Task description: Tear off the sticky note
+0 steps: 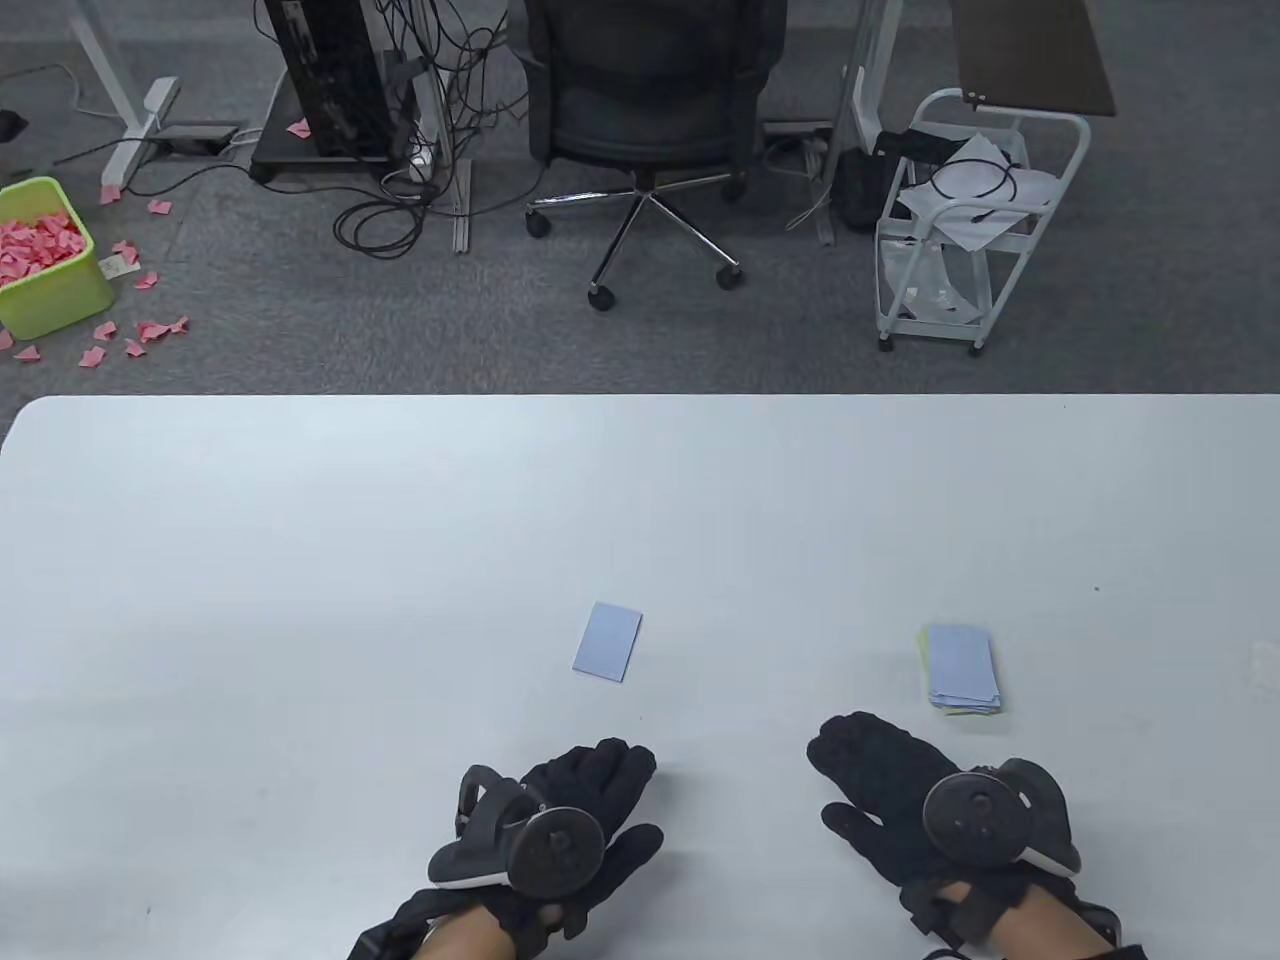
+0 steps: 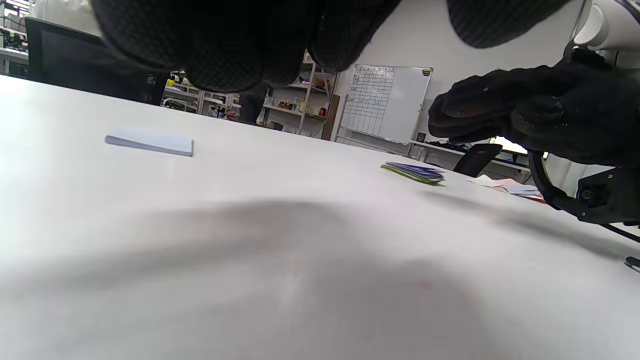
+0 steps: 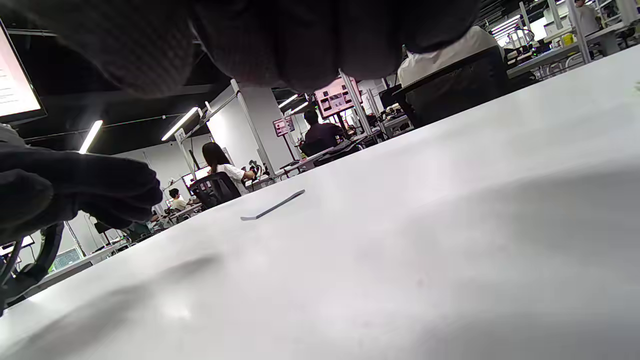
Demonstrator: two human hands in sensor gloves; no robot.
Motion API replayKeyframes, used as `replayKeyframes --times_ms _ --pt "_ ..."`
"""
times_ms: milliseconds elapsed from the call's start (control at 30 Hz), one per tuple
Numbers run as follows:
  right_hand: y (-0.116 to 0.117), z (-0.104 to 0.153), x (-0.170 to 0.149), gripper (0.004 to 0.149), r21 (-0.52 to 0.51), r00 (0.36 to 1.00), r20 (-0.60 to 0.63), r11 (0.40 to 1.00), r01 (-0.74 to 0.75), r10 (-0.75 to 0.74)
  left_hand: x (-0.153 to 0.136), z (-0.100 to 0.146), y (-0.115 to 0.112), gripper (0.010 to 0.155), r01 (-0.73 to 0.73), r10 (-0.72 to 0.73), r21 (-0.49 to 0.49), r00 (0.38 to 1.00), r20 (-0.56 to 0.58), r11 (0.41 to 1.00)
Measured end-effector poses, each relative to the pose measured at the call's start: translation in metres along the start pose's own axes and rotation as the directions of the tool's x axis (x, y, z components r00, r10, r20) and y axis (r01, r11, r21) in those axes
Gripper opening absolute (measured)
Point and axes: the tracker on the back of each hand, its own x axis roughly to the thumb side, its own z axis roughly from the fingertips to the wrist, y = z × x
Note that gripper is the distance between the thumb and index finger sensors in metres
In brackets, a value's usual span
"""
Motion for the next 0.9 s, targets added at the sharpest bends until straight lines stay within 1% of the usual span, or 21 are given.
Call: replayKeyframes --times_ms 67,267,433,567,600,633,733,900 --pt "0.001 0.000 0.001 0.058 0.008 1.000 0.005 1.000 -0.006 0.006 0.001 0.000 -0.001 0.074 0.007 -0.007 -0.005 1.000 -0.002 1.000" --pt "0.002 0.002 0.004 0.058 0.018 1.000 0.010 1.000 -0.013 0.013 0.000 0.000 0.003 0.073 0.023 -0.022 0.029 1.000 -0.020 0.999" --pt "-0.002 0.003 0.005 0.058 0.005 1.000 0.008 1.000 -0.002 0.002 -0.015 -0.007 0.010 0.072 0.005 -0.002 0.036 0.996 -0.089 0.999" --pt "-0.001 0.003 0.004 0.058 0.014 1.000 0.005 1.000 0.002 -0.002 -0.032 -0.016 0.020 0.073 0.007 -0.002 0.028 0.983 -0.185 1.000" --pt "-0.001 0.002 0.005 0.058 0.017 1.000 0.005 1.000 -0.002 0.002 -0.038 -0.020 0.024 0.073 0.028 -0.022 0.023 0.973 -0.229 0.999" --pt "0.000 0.002 0.005 0.058 0.018 1.000 0.006 1.000 -0.003 0.003 -0.043 -0.023 0.025 0.074 0.032 -0.025 0.021 0.963 -0.267 0.999" --pt "0.000 0.002 0.005 0.058 0.021 1.000 0.007 1.000 -0.001 0.001 -0.061 -0.036 0.025 0.077 -0.027 0.028 0.010 0.922 -0.387 1.000" --pt "0.002 0.001 0.005 0.058 0.034 1.000 0.008 0.999 0.005 -0.005 -0.083 -0.062 0.023 0.079 -0.074 0.054 -0.018 0.857 -0.512 0.997"
